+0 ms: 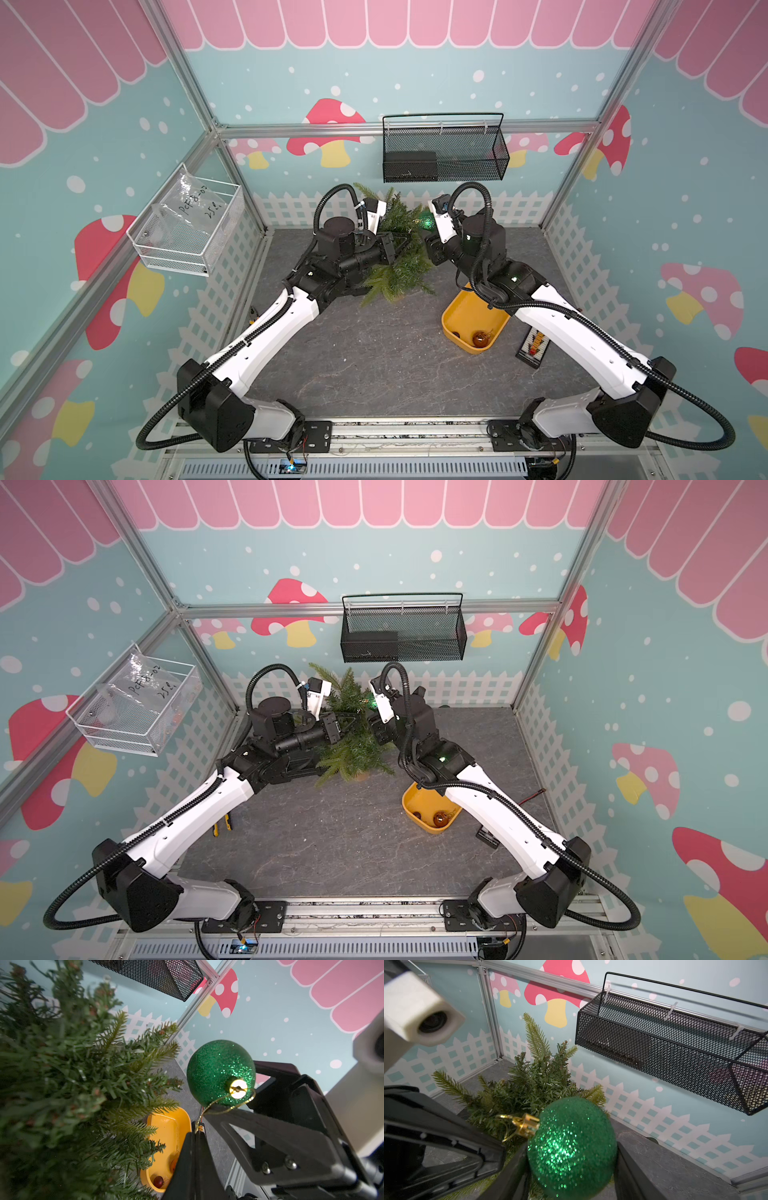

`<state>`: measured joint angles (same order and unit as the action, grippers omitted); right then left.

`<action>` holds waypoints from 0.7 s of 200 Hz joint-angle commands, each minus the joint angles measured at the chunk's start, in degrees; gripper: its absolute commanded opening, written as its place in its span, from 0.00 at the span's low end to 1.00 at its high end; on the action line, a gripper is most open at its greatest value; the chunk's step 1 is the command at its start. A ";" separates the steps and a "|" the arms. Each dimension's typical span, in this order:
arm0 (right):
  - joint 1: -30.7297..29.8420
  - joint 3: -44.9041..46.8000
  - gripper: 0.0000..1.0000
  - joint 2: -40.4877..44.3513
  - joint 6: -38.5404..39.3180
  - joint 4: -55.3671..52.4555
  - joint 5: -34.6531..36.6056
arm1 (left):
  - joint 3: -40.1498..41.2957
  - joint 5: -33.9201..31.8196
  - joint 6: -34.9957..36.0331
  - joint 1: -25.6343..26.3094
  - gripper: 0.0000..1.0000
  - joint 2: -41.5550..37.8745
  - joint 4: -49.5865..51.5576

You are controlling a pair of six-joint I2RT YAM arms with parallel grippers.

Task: Decorate the small christmas tree with ornaments
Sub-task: Hang an ornament on the christmas tree.

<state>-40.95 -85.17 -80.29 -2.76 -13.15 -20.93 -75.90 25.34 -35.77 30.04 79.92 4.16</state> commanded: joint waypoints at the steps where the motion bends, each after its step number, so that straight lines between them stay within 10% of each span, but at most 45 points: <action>1: 0.23 -2.01 0.52 -1.18 0.83 -2.60 1.88 | -2.30 -0.66 -0.53 -0.50 0.00 0.58 0.95; 140: 0.74 -0.84 0.52 1.28 -1.49 -5.87 -0.16 | -1.45 4.11 -2.88 -0.53 0.00 0.83 0.24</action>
<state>-40.45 -86.06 -80.58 -3.73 -18.13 -21.04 -77.82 28.10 -37.52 29.74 81.65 4.49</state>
